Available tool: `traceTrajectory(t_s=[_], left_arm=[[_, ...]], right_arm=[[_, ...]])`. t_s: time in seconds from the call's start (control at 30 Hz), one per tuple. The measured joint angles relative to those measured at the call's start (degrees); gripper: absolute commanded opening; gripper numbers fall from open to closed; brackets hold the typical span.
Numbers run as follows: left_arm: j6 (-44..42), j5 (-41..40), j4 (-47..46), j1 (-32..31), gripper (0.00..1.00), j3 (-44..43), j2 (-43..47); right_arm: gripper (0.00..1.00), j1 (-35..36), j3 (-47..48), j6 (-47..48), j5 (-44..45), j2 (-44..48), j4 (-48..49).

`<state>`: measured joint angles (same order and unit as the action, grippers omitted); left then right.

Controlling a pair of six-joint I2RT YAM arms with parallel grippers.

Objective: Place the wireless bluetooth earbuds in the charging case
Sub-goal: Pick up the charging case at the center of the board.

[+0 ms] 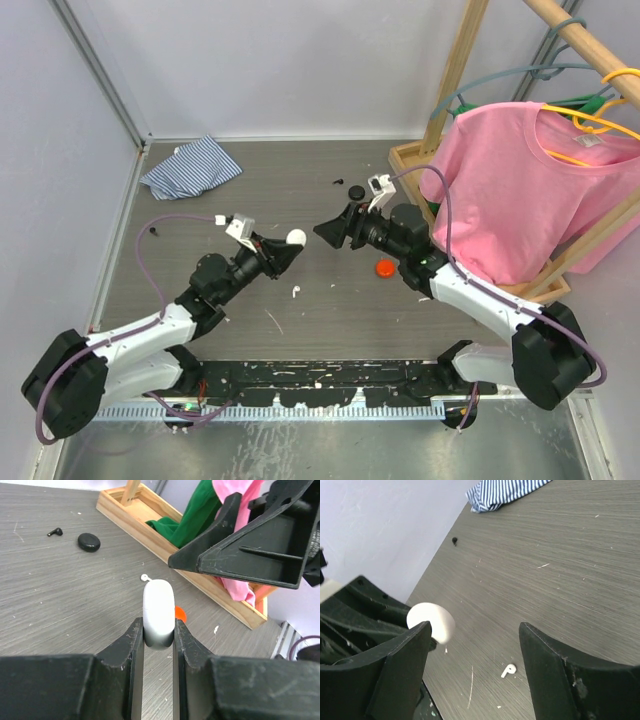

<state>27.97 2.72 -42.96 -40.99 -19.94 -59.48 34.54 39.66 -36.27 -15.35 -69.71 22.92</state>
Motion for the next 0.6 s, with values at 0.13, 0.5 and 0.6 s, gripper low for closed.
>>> traceTrajectory(t_s=[0.13, 0.5, 0.6], left_arm=[[-1.6, 6.7, 0.2, 2.1, 0.0, 0.7, 1.6], [-3.0, 21.4, -0.2, 4.9, 0.0, 1.4, 4.1], [-2.6, 23.9, -1.2, 5.0, 0.0, 1.4, 3.8]], right_arm=[[0.77, -2.3, 0.0, 4.2, -8.0, 0.0, -0.4], [0.76, -3.6, 1.3, 18.6, -26.0, 1.8, -2.4], [0.74, -3.6, 1.9, 21.3, -29.7, 1.8, -2.5]])
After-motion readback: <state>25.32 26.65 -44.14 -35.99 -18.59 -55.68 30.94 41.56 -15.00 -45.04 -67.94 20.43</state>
